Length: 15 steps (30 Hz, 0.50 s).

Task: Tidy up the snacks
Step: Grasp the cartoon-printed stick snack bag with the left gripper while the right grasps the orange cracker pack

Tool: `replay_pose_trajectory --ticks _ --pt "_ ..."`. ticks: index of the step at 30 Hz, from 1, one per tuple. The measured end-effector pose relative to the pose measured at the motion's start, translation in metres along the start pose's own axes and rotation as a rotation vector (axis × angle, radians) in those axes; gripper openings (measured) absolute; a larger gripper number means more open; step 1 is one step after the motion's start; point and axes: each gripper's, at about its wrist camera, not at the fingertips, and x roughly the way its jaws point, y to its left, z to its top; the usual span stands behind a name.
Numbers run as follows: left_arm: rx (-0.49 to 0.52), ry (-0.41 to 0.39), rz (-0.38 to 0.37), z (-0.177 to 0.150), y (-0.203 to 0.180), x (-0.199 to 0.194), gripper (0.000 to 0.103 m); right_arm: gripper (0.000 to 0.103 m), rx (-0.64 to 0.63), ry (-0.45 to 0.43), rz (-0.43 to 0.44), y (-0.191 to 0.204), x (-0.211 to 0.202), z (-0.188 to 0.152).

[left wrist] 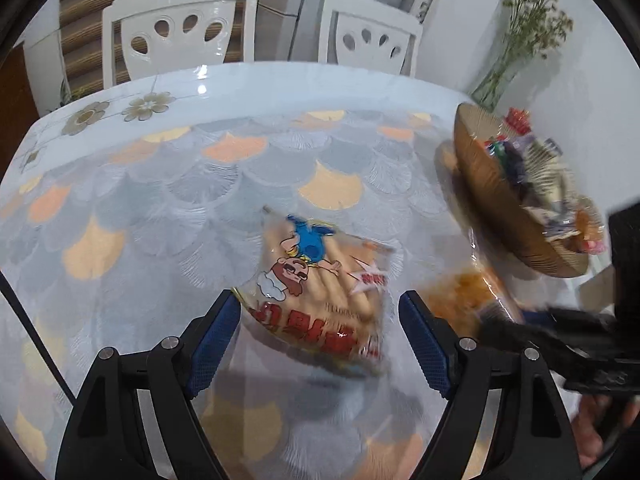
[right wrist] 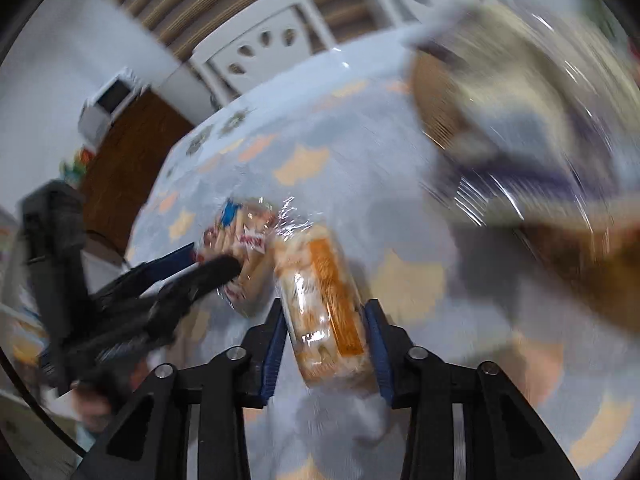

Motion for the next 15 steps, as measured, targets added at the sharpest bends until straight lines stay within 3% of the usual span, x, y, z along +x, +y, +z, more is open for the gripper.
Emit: replay_pose_trajectory --ticks 3,6,9,11,15 --pt "0.033 0.023 0.040 0.001 -0.008 0.015 0.080 0.036 0.148 0.019 0.096 -0.027 -0.007 -0.009" --pt "0.075 0.008 0.094 0.001 -0.017 0.021 0.080 0.036 0.194 0.018 0.113 -0.039 -0.013 -0.016" --pt "0.087 -0.015 0.089 -0.001 -0.020 0.017 0.066 0.043 0.153 0.007 0.054 -0.036 -0.022 -0.022" --pt "0.080 -0.030 0.083 -0.004 -0.019 0.011 0.060 0.065 0.114 -0.009 -0.011 -0.032 -0.029 -0.027" --pt "0.016 -0.060 0.054 -0.019 -0.010 -0.015 0.059 0.066 0.046 -0.053 -0.078 -0.031 -0.045 -0.039"
